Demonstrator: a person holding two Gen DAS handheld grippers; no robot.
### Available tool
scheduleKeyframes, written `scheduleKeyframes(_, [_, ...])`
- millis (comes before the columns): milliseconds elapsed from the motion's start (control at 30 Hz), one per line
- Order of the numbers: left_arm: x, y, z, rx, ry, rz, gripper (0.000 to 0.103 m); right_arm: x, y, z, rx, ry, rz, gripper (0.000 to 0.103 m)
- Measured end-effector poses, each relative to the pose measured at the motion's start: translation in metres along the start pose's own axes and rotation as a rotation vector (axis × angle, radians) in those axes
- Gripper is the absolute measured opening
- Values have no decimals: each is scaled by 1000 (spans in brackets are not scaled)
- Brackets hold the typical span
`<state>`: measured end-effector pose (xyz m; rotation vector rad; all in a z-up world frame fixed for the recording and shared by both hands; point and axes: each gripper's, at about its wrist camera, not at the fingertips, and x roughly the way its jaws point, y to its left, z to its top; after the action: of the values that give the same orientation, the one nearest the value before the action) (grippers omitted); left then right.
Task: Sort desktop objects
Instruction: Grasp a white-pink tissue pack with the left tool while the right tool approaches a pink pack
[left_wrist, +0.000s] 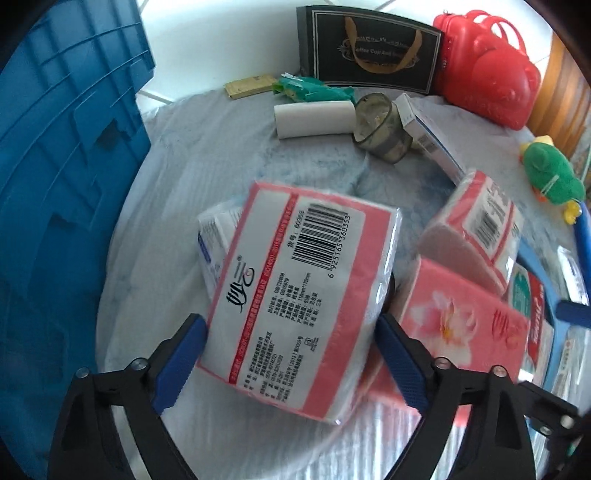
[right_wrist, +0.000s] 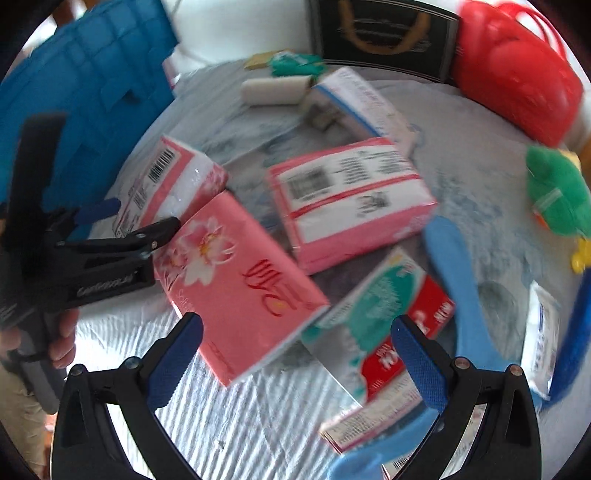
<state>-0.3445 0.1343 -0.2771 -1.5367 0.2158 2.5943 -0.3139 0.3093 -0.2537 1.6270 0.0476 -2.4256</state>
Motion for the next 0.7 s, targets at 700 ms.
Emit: scheduleKeyframes(700, [-18, 20, -60, -121, 91, 70, 67, 40, 30, -2, -211, 40, 45, 103])
